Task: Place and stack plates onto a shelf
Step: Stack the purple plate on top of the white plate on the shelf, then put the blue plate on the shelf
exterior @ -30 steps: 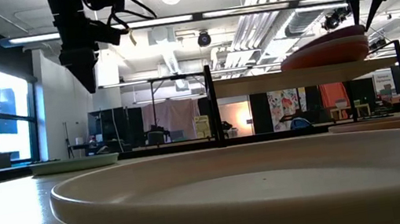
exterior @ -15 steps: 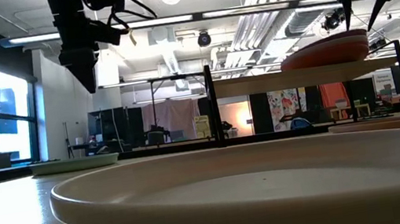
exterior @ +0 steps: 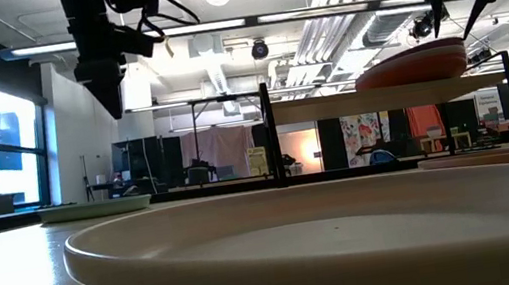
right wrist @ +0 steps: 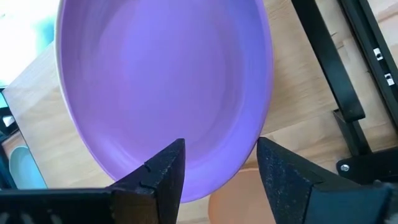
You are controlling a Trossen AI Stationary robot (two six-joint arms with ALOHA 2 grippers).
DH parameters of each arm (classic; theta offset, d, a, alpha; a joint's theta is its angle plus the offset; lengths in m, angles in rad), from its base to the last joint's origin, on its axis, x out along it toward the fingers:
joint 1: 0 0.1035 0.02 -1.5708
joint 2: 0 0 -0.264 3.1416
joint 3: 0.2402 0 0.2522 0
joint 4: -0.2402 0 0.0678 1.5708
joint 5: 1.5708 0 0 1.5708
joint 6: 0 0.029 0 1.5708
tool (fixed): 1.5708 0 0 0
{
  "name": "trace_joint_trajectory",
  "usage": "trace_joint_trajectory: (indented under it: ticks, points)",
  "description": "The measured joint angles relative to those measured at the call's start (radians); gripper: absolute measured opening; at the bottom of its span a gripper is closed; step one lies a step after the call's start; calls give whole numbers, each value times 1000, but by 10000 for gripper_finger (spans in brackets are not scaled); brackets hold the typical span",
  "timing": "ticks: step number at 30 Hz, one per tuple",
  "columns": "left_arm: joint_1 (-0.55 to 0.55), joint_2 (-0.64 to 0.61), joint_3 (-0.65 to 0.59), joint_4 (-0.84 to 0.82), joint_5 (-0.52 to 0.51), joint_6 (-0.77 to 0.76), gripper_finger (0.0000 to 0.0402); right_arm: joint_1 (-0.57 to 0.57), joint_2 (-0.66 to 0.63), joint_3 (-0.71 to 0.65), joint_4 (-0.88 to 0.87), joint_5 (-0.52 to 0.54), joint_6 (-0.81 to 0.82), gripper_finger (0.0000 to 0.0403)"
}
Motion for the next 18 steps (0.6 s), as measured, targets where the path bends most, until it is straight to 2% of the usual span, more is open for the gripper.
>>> trace_joint_trajectory:
  ticks: [9,13,18]
  points:
    - [0,0,0,-1,18,0,145,14,-2,0,-95,-65,-9,177]
    - [0,0,0,-9,28,-3,145,70,-3,0,-101,-110,-11,177]
    - [0,0,0,-20,103,-11,145,192,-3,0,-97,-159,1,177]
